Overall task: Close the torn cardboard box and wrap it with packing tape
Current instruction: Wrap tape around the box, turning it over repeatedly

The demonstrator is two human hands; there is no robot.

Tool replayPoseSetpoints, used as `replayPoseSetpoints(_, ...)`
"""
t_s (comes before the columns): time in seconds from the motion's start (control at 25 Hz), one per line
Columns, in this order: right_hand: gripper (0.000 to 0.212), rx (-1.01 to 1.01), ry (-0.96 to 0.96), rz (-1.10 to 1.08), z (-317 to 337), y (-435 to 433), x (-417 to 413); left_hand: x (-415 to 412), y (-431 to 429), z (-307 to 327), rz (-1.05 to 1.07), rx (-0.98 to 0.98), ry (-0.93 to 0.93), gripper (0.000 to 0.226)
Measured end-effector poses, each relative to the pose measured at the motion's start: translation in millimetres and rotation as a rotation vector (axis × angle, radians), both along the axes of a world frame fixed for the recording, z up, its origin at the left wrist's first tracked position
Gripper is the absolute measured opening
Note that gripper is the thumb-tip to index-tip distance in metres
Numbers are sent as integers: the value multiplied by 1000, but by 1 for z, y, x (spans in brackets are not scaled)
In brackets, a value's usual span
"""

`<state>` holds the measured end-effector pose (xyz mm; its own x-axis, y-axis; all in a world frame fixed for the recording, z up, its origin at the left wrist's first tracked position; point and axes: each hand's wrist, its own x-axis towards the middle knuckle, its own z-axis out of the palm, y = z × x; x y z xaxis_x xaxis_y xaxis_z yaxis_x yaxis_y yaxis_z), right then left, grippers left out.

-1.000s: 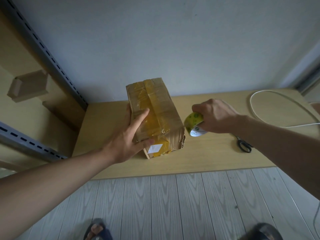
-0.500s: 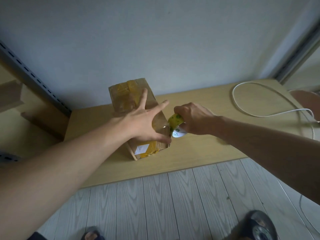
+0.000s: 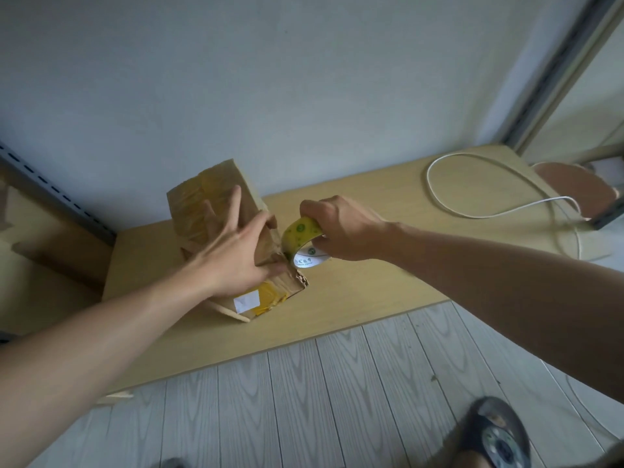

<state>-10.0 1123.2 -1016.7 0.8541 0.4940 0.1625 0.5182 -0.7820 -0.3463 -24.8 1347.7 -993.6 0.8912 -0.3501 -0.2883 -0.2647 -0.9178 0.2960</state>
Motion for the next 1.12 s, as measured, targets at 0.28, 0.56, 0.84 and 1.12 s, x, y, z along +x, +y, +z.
replayPoseSetpoints(0.28, 13, 326, -25, 76, 32, 75, -4, -29, 87, -18, 9, -426, -230, 70)
replayPoseSetpoints(0.56, 24, 151, 10, 241, 53, 110, -10, -39, 134, -39, -39, -446, -289, 74)
replayPoseSetpoints(0.84, 28, -149, 47, 44, 30, 39, -5, -44, 158, -49, 60, -476, -246, 69)
replayPoseSetpoints(1.12, 28, -264, -66, 121, 5, 46, 14, -41, 163, -64, 39, -506, -270, 81)
